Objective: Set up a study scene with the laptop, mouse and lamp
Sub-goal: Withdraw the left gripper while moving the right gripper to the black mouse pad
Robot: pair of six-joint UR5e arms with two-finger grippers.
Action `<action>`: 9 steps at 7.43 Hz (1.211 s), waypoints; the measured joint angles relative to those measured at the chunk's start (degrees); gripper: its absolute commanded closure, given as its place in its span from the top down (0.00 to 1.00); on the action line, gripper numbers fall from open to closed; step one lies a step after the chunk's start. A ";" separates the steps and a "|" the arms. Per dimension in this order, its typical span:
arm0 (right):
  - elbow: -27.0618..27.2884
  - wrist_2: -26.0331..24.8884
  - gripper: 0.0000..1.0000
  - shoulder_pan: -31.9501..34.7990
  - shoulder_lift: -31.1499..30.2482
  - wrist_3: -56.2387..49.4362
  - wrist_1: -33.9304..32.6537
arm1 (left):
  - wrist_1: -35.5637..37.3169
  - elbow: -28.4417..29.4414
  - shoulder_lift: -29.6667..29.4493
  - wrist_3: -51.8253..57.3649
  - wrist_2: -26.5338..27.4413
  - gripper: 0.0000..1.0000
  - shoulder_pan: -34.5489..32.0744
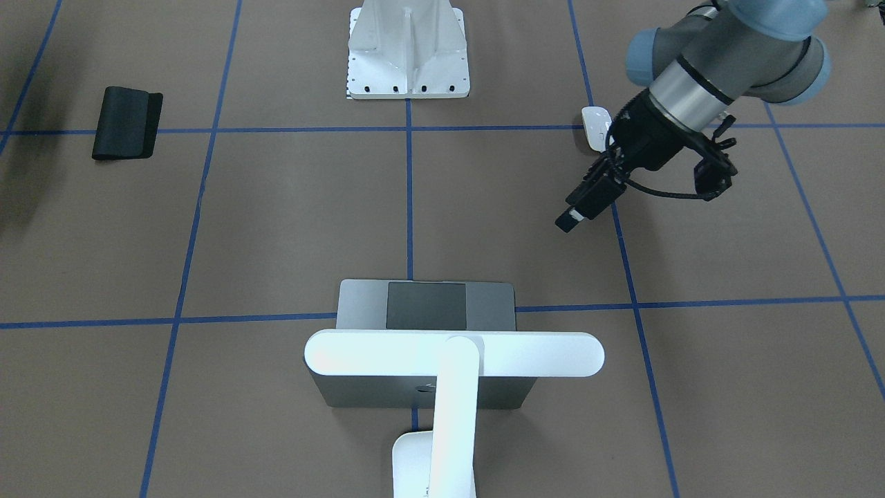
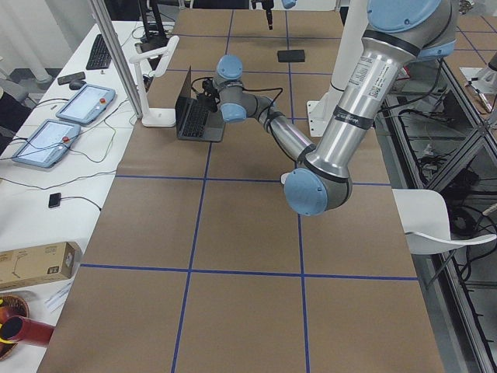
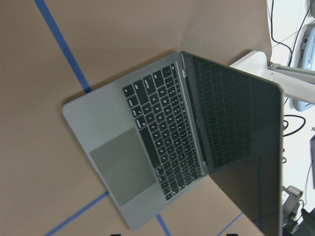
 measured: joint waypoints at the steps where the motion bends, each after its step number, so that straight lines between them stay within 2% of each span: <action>1: -0.02 0.46 1.00 0.00 -0.09 0.35 -0.10 | 0.50 -0.44 3.12 7.05 -2.59 0.83 -2.19; 4: -0.48 1.38 1.00 -0.07 -0.15 0.74 -0.29 | 5.79 -0.74 11.74 33.21 -4.78 0.92 -6.84; 6: -0.63 1.63 1.00 -0.14 -0.12 0.98 -0.26 | 9.68 -0.69 17.22 52.09 -4.95 0.93 -9.84; 9: -1.06 7.16 1.00 -0.44 -0.06 3.03 -0.24 | 10.74 -0.02 23.36 72.53 -6.60 0.96 -12.43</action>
